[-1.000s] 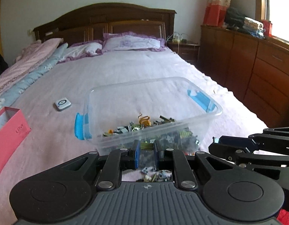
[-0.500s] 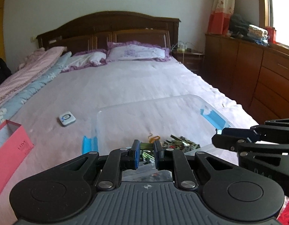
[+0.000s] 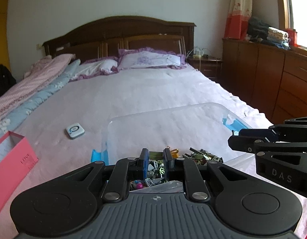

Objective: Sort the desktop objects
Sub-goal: 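Carry held pieces over the clear box and open both tools to drop them, then move both open tools back down to the loose Lego pile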

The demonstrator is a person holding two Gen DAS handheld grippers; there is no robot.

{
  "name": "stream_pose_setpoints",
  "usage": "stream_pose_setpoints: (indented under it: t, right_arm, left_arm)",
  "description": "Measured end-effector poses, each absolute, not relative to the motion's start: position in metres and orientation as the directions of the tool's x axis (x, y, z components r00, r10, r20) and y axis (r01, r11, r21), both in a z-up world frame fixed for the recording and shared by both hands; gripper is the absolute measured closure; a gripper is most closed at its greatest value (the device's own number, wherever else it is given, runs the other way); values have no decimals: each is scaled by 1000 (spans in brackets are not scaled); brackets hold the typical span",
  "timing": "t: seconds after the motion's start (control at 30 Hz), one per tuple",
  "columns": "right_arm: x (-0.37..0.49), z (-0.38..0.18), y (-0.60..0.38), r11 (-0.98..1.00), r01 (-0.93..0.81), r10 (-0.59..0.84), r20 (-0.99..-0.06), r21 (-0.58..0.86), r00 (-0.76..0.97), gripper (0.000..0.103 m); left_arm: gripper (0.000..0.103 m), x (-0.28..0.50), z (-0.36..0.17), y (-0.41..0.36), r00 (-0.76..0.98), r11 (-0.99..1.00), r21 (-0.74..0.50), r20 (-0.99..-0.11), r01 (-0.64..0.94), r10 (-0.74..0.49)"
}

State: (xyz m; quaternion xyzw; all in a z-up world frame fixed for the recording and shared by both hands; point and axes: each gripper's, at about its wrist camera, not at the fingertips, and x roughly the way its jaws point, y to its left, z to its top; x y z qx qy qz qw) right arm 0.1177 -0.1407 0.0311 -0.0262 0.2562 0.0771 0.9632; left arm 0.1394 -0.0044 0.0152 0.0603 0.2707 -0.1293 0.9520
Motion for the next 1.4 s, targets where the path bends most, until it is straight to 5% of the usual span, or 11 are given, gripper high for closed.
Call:
stream_pose_setpoints:
  t: [0.4, 0.53, 0.6, 0.97, 1.17, 1.4]
  right_arm:
    - [134, 29, -137, 986, -168, 139, -497, -14, 856, 87]
    - [149, 30, -138, 989, -148, 123, -500, -10, 857, 84]
    - [156, 30, -140, 992, -129, 111, -506, 1, 855, 75]
    - [98, 18, -171, 996, -81, 85, -534, 30, 841, 61]
    - [50, -13, -185, 994, -28, 84, -603, 103, 793, 51]
    - [10, -57, -166, 984, -44, 149, -653, 174, 742, 58]
  left_arm:
    - [86, 159, 15, -4, 806, 962, 40, -557, 269, -202]
    - [65, 174, 13, -5, 789, 968, 28, -585, 249, -186]
    - [64, 175, 13, -3, 787, 969, 23, -588, 248, -188]
    - [23, 135, 14, 15, 785, 967, 30, -591, 253, -187]
    - [19, 104, 3, 20, 774, 967, 46, -610, 249, -170]
    - [18, 64, -38, 38, 710, 975, 37, -692, 221, -134]
